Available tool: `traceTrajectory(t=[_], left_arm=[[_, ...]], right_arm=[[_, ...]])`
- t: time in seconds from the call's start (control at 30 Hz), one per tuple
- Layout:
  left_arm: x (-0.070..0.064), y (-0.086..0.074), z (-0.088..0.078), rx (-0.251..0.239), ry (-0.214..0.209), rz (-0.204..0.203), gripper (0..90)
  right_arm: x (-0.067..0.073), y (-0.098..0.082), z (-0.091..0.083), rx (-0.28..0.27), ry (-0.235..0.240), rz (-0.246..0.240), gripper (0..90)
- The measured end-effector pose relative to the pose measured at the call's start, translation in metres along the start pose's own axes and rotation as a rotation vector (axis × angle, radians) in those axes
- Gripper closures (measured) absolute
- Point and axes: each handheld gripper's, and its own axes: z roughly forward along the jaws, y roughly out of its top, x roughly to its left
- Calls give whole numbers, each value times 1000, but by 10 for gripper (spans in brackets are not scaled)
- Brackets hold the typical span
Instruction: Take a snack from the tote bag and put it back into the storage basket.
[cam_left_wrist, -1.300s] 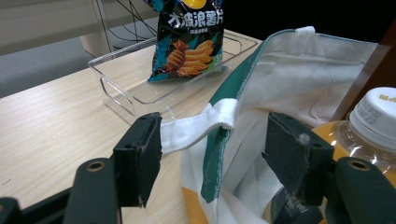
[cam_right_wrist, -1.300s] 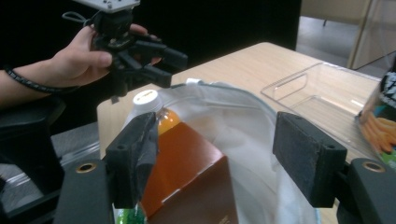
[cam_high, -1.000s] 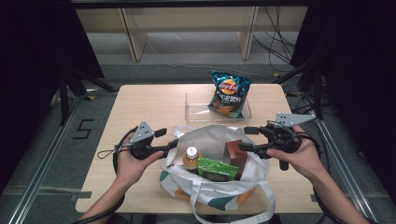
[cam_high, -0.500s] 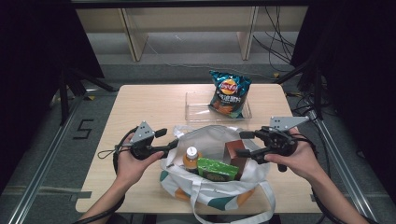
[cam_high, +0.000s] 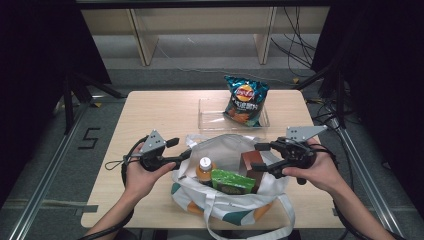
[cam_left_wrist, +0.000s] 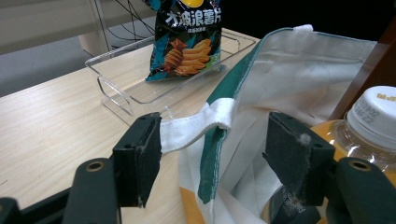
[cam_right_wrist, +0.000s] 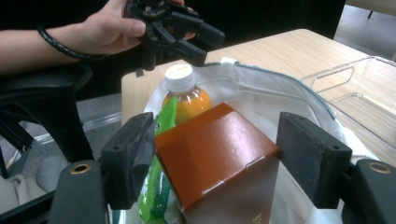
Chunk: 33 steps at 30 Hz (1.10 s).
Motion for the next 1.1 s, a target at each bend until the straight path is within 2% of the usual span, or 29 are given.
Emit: traceTrajectory(t=[0.03,0.1,0.13,0.2,0.23,0.3,0.33,0.4,0.47,0.5,0.57,0.63,0.67,0.77,0.83,0.9,0.97,1.1], left_arm=[[0,0,0,1,0,1,355],[0,0,0,0,0,-1,355],[0,0,0,1,1,-6,355],[0,0,1,2,-1,-3,355],[0,0,1,3,-2,-3,355],[-1,0,0,3,-2,-1,354],[-1,0,0,2,-2,-3,354],[0,0,0,2,-1,-4,355],[0,-1,0,4,-2,-3,354],[0,-1,0,5,-3,-2,355],[0,-1,1,1,-11,0,354],[0,-1,1,1,-10,-4,355],[0,-1,1,2,-10,-4,354],[0,-1,1,1,-11,0,355],[0,-1,1,7,-6,2,354],[0,-1,1,3,-11,1,354],[0,-1,1,7,-7,3,354],[0,-1,1,4,-11,2,354]], right_arm=[[2,0,0,15,10,21,291],[1,-1,2,-2,2,0,286],[1,-1,1,25,18,-2,283],[1,-2,4,18,7,-13,278],[1,-2,3,34,19,-16,276],[1,-4,7,31,19,-24,269],[1,-4,6,53,24,-31,268],[0,-4,8,39,8,-45,266],[0,-5,10,43,25,-33,264],[0,-4,9,63,29,-34,263],[-2,-5,10,62,30,-52,258],[0,-6,11,63,30,-25,255],[-2,-6,13,52,25,-50,253],[-2,-7,13,74,39,-47,252],[-2,-8,15,61,29,-62,256],[-3,-8,15,81,46,-61,262],[-3,-9,17,59,38,-86,272],[-4,-9,17,77,43,-90,322]])
